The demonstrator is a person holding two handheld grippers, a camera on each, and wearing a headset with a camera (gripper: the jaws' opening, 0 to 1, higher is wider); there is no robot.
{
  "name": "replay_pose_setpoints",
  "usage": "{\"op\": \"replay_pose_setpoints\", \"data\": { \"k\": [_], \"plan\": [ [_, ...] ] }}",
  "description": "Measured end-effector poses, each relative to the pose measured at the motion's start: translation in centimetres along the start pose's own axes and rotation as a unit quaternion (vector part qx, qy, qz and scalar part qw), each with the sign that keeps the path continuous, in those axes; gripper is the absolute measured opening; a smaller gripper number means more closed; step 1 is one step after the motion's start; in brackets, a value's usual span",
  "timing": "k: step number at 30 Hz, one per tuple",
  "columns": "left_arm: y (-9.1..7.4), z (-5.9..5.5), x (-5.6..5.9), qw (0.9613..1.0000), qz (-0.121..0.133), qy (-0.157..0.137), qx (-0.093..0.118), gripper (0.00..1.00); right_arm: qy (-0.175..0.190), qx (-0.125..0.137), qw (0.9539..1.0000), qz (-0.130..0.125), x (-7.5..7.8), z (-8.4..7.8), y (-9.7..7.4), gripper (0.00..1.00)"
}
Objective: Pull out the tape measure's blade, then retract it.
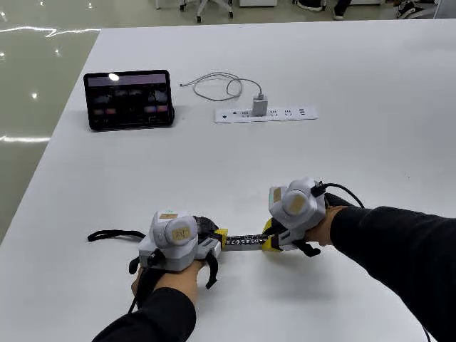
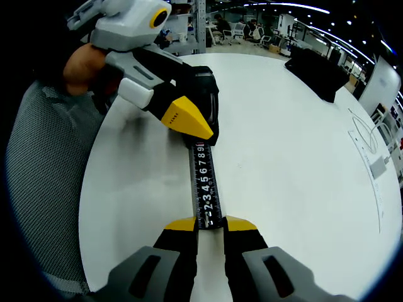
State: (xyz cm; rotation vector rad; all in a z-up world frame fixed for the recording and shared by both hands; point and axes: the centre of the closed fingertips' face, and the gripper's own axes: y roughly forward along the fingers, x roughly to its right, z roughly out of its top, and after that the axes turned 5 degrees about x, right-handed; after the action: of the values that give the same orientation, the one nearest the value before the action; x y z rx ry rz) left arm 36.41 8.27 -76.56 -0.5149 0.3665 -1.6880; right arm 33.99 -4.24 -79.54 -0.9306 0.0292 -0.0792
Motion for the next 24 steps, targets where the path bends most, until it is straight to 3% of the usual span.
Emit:
{"op": "replay_pose_setpoints", "data": {
  "k": [24],
  "plan": [
    [0.0, 0.0, 0.0, 0.9999, -0.008, -0.009, -0.005, 0.62, 0.023, 0.026, 0.9994, -0.004, -0.1, 1.3, 0.8, 0.11]
  ]
}}
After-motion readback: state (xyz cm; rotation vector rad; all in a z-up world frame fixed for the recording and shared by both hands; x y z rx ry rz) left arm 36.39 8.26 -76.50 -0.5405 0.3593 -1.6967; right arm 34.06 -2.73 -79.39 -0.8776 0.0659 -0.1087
